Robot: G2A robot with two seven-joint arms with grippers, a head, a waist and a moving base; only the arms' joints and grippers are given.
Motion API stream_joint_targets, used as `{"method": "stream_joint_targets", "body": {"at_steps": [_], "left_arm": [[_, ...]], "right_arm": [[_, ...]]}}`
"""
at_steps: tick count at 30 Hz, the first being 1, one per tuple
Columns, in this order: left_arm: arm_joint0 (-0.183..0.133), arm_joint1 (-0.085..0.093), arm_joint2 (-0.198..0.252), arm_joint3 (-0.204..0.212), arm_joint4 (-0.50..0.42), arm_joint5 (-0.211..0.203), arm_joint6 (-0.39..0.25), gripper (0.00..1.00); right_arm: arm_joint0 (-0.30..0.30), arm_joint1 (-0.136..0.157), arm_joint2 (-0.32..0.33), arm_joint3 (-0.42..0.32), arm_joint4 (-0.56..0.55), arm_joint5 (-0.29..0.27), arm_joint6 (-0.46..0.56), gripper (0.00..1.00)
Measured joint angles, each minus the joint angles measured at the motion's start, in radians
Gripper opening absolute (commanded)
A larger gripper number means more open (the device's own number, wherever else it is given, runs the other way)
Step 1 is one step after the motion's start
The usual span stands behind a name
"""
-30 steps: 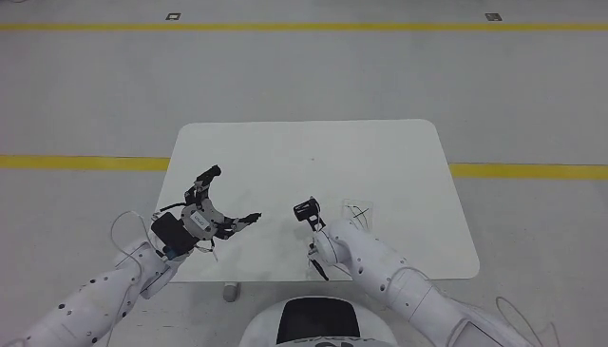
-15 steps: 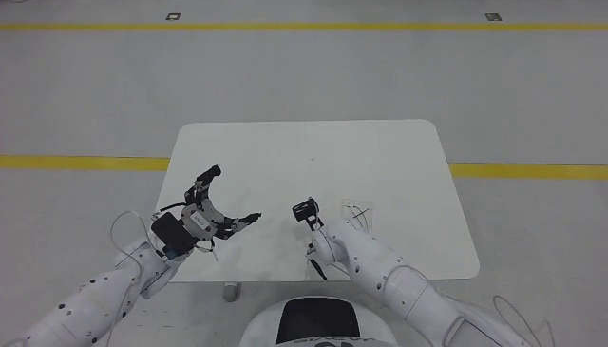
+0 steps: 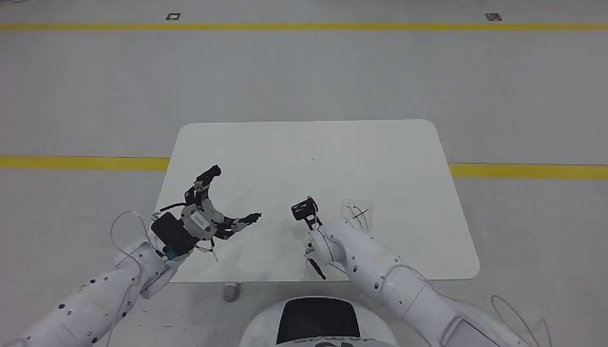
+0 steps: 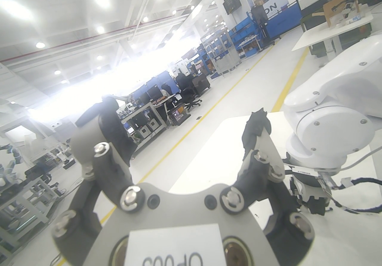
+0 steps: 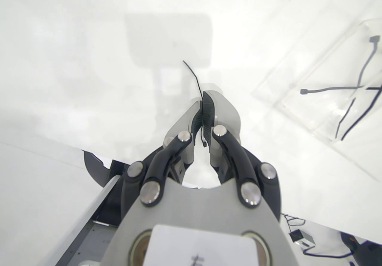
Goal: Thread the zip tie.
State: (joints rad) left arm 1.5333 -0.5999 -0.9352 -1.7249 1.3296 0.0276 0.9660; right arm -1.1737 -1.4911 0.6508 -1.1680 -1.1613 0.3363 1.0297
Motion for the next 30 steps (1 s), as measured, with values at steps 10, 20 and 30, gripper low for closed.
{"method": "stream_joint_targets", "body": {"at_steps": [10,20,30], "left_arm": [[0.0,0.0,0.0,0.0,0.0,0.0,0.0,1.0],[0.0,0.0,0.0,0.0,0.0,0.0,0.0,1.0],[0.0,0.0,0.0,0.0,0.0,0.0,0.0,1.0]], "right_arm": [[-0.09,0.048,0.103,-0.182,-0.059,-0.038,0.015,0.0],[-0.214,0.13,0.394,-0.367,0.075,-0.282,0.046,0.0],[-0.156,0.177,0.609,-0.266,0.397,-0.632,0.188,0.0]]}}
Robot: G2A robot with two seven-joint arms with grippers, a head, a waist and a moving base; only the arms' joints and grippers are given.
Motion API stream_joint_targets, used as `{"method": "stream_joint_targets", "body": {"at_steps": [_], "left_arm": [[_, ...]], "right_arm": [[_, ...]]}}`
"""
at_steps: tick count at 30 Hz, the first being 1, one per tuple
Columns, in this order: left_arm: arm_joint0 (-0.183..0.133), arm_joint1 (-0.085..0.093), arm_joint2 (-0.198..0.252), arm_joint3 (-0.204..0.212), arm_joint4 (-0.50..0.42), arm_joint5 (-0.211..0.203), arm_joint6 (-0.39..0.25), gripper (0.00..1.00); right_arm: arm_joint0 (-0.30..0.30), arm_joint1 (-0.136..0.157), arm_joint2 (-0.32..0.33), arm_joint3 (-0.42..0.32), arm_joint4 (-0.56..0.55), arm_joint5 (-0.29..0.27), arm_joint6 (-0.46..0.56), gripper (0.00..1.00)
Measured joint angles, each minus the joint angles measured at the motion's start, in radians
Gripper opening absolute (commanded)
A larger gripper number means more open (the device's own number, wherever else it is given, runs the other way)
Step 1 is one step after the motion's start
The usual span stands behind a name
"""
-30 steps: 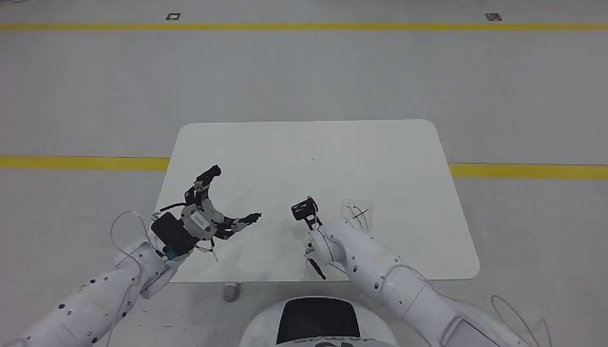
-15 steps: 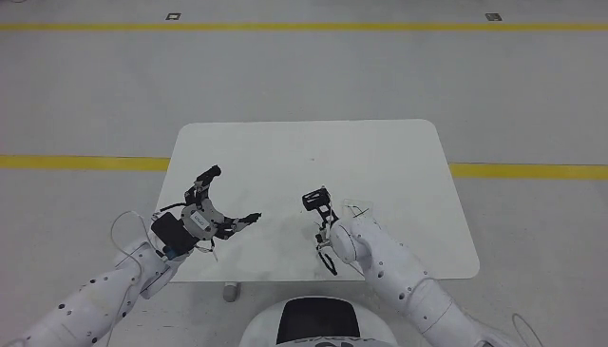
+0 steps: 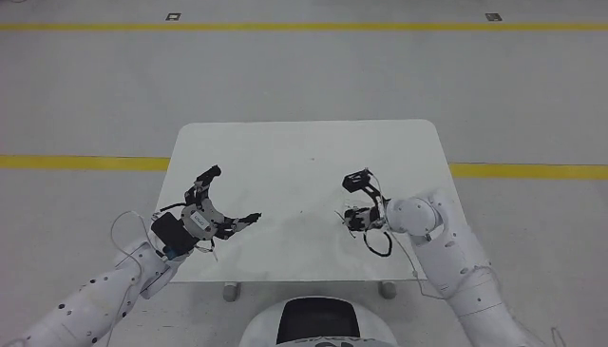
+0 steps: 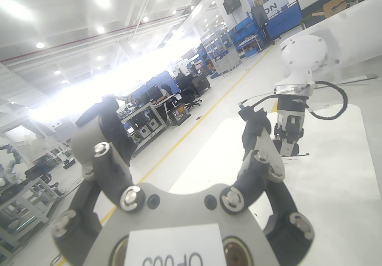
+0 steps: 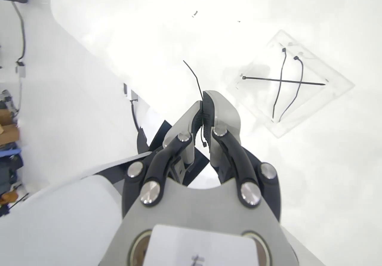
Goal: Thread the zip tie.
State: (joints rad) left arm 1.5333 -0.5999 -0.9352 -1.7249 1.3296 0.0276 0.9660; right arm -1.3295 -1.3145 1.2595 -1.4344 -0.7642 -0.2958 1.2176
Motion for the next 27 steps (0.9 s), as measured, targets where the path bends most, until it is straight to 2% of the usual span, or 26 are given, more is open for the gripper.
{"method": "stream_joint_targets", "body": {"at_steps": [3,6,9,23,27], "left_arm": [[0.0,0.0,0.0,0.0,0.0,0.0,0.0,1.0],[0.0,0.0,0.0,0.0,0.0,0.0,0.0,1.0],[0.0,0.0,0.0,0.0,0.0,0.0,0.0,1.0],[0.0,0.0,0.0,0.0,0.0,0.0,0.0,1.0],[0.0,0.0,0.0,0.0,0.0,0.0,0.0,1.0]], "right_arm": [[0.063,0.007,0.015,0.081,0.097,-0.049,0.05,0.0],[0.13,0.012,0.008,0.161,0.178,-0.044,0.083,0.0],[0.193,0.017,-0.021,0.212,0.257,-0.044,0.133,0.0],[0.193,0.017,-0.022,0.211,0.255,-0.044,0.136,0.0],[0.198,0.026,-0.013,0.214,0.299,-0.044,0.148,0.0]]}}
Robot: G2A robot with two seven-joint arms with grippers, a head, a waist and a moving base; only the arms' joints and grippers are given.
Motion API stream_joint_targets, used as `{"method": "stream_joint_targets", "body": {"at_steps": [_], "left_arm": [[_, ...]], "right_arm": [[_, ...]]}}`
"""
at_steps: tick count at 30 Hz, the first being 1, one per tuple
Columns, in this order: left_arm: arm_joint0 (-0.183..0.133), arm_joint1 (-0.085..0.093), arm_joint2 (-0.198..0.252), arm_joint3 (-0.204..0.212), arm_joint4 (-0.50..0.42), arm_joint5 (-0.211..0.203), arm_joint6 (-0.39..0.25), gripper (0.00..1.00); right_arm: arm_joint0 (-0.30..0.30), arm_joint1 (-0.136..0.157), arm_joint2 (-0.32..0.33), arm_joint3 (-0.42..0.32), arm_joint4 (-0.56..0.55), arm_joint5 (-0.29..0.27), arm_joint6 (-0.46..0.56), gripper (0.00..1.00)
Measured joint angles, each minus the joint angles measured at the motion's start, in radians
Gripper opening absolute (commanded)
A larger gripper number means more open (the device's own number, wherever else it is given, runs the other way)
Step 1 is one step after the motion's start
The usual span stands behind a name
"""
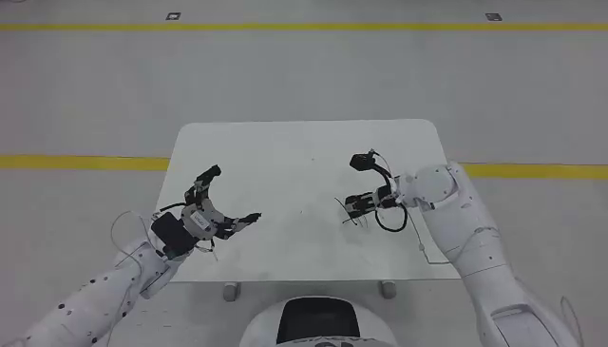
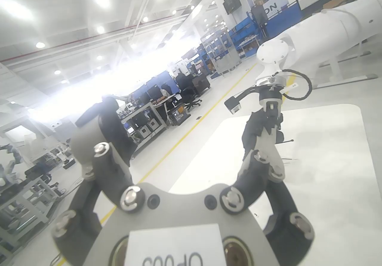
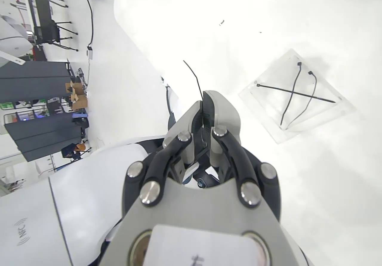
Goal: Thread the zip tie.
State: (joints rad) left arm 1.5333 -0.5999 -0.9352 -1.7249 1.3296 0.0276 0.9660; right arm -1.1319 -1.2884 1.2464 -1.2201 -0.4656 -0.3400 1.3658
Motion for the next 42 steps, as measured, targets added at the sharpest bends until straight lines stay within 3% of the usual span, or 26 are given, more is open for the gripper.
{"method": "stream_joint_targets", "body": {"at_steps": [4,8,16,32,42], "left_arm": [[0.0,0.0,0.0,0.0,0.0,0.0,0.0,1.0],[0.0,0.0,0.0,0.0,0.0,0.0,0.0,1.0],[0.0,0.0,0.0,0.0,0.0,0.0,0.0,1.0],[0.0,0.0,0.0,0.0,0.0,0.0,0.0,1.0],[0.0,0.0,0.0,0.0,0.0,0.0,0.0,1.0]], "right_arm": [[0.036,0.026,-0.035,0.023,0.084,0.0,0.026,0.0],[0.106,0.072,-0.118,0.083,0.191,0.0,0.024,0.0],[0.228,0.195,-0.372,0.118,0.469,0.0,0.024,0.0],[0.224,0.196,-0.372,0.115,0.477,0.0,0.019,0.0],[0.275,0.214,-0.467,0.162,0.659,0.0,0.024,0.0]]}}
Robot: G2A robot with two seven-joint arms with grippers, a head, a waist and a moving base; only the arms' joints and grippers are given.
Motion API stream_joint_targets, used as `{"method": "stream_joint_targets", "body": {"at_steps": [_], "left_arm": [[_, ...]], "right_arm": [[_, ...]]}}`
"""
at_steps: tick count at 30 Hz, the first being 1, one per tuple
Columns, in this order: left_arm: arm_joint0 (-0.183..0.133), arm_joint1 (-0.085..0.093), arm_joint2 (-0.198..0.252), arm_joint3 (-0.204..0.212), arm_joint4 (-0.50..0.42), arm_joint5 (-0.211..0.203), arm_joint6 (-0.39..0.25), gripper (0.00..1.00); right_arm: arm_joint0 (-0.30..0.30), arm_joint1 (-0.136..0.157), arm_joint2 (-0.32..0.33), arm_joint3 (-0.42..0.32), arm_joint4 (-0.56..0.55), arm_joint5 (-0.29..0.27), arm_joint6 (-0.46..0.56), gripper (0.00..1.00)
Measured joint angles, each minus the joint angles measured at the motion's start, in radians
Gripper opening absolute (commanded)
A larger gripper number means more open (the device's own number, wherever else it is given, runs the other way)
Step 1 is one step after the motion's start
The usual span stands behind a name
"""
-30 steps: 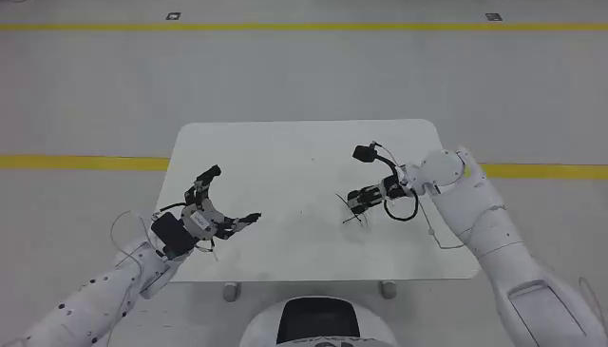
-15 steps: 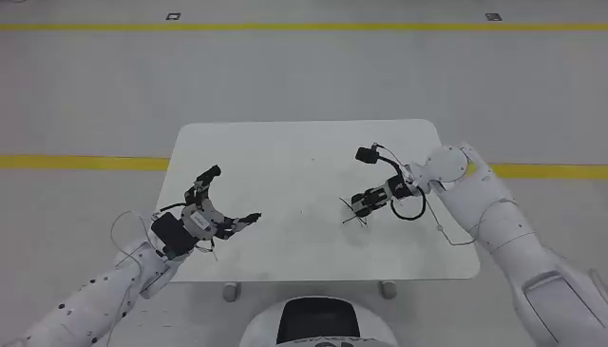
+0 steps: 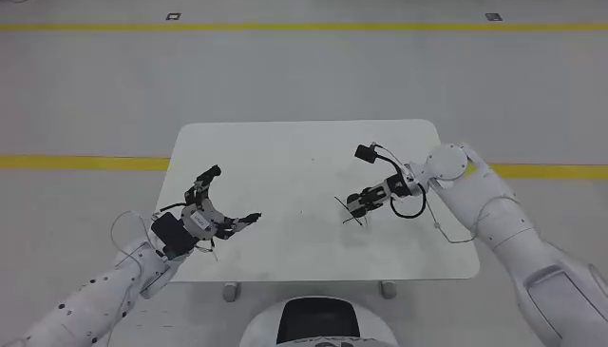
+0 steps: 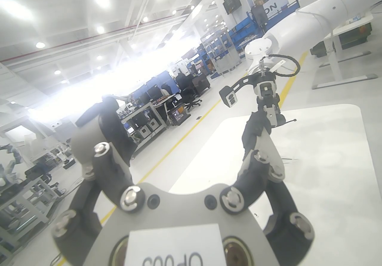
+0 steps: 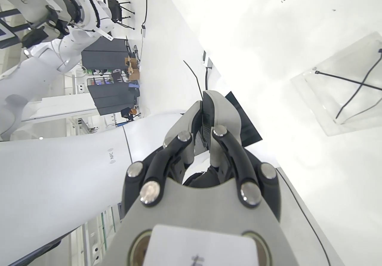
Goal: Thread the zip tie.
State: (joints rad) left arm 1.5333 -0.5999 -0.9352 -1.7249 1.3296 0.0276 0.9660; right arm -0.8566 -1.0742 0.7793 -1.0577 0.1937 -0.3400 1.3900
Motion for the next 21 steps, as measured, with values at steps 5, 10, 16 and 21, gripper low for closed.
{"method": "stream_joint_targets", "body": {"at_steps": [5,10,16,21], "left_arm": [[0.0,0.0,0.0,0.0,0.0,0.0,0.0,1.0],[-0.017,-0.008,0.013,-0.043,0.052,-0.006,-0.052,1.0],[-0.106,-0.049,0.091,-0.155,0.161,-0.073,-0.148,1.0],[-0.211,-0.11,0.21,-0.161,0.213,-0.14,-0.222,1.0]], "right_arm": [[-0.001,0.0,0.002,-0.001,-0.002,0.0,0.0,0.0],[-0.001,0.0,0.002,-0.001,-0.002,0.0,0.0,0.0],[-0.001,0.0,0.002,-0.001,-0.002,0.0,0.0,0.0],[-0.001,0.0,0.002,-0.001,-0.002,0.0,0.0,0.0]]}}
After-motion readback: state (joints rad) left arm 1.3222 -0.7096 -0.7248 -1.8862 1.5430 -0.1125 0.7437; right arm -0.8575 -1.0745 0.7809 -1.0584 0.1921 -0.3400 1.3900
